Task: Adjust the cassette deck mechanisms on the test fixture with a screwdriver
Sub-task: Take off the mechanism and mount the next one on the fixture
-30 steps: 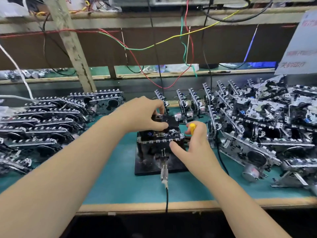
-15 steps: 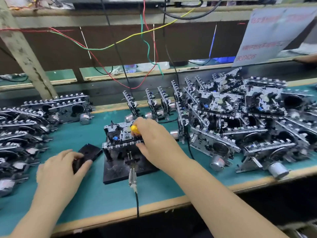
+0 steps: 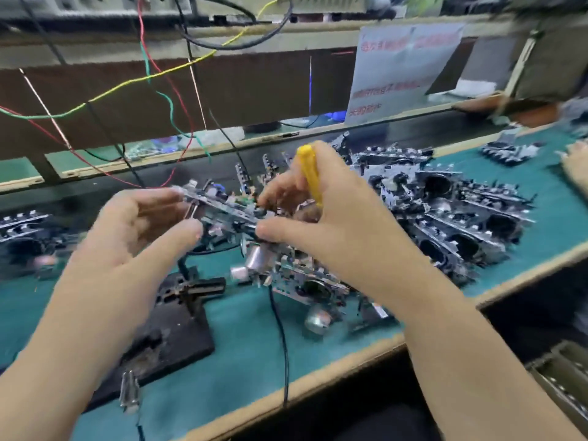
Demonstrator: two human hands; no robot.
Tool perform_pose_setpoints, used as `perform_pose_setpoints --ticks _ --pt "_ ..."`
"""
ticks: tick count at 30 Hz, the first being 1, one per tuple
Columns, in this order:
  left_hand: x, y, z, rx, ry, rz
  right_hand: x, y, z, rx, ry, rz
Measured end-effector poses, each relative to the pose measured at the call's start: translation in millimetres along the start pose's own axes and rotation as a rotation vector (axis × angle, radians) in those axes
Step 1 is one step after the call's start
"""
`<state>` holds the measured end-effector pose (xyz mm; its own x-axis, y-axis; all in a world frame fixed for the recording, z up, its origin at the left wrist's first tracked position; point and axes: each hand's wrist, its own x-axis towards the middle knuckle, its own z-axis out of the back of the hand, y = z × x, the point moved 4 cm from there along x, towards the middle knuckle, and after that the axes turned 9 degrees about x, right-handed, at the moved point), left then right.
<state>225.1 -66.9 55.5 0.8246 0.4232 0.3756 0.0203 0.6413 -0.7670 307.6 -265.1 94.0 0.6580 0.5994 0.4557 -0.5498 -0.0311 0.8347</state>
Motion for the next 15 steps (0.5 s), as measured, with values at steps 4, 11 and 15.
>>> perform_pose_setpoints --ticks 4,11,15 --pt "31 -74 -66 -0.104 0.093 -0.142 -3 -9 83 -0.160 -0.205 0.029" --pt "109 -153 -180 0.150 0.390 -0.211 9 -58 200 -0.659 -0.574 0.049" --pt "115 -150 -200 0.174 0.430 -0.239 26 -107 241 -0.855 -0.578 -0.140"
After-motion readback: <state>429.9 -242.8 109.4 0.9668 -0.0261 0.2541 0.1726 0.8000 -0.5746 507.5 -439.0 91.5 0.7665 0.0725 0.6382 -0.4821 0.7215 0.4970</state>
